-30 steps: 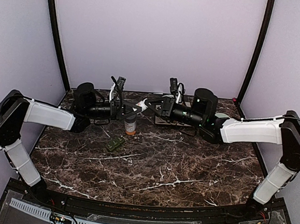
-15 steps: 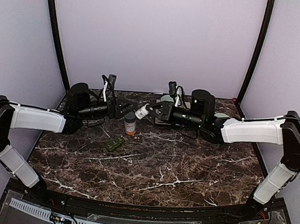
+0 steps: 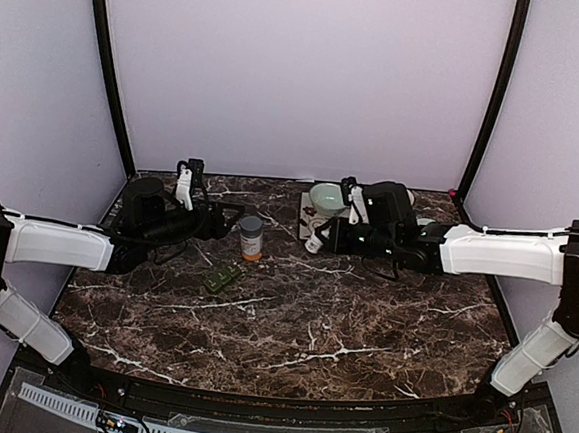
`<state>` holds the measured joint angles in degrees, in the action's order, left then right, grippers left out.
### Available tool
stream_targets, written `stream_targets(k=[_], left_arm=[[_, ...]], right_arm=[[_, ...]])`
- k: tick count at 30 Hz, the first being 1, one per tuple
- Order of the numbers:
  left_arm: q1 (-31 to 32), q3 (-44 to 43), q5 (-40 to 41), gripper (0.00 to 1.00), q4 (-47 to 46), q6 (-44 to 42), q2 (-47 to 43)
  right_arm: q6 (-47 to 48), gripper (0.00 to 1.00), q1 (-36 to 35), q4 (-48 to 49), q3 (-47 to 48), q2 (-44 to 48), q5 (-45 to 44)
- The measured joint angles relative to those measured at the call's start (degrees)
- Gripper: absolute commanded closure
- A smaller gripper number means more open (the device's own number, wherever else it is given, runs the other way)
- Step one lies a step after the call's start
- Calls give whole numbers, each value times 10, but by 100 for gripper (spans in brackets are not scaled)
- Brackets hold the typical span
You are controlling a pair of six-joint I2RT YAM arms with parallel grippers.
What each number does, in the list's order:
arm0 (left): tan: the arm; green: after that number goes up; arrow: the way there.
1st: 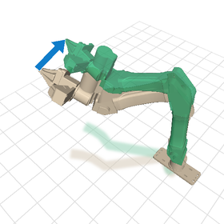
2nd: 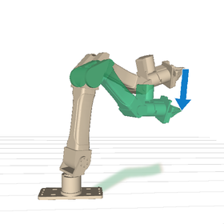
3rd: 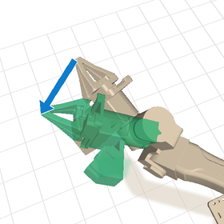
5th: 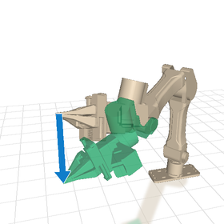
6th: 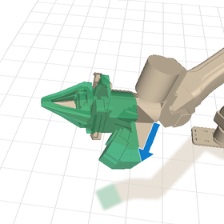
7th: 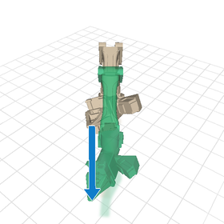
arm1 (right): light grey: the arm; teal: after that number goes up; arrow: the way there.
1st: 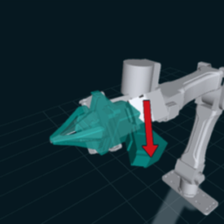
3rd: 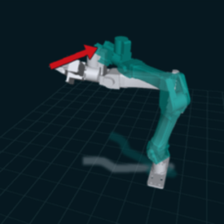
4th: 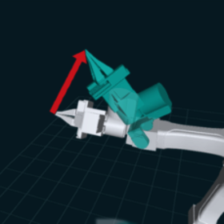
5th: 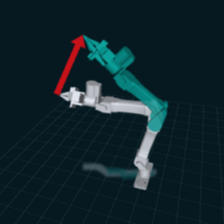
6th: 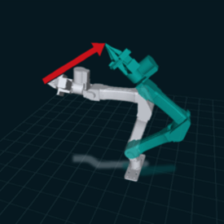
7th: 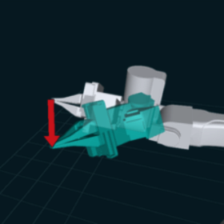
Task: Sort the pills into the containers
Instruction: Place the pill bottle at the center of the board.
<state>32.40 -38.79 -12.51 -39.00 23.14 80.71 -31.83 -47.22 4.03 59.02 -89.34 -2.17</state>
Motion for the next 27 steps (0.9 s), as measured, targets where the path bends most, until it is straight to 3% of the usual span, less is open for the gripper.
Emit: stream_targets(k=[16, 27], left_arm=[[0, 30, 94, 11, 14, -30, 1], [0, 36, 104, 11, 14, -35, 6]], right_arm=[[12, 100, 56, -147, -95, 10, -205], [-1, 85, 69, -148, -120, 10, -227]])
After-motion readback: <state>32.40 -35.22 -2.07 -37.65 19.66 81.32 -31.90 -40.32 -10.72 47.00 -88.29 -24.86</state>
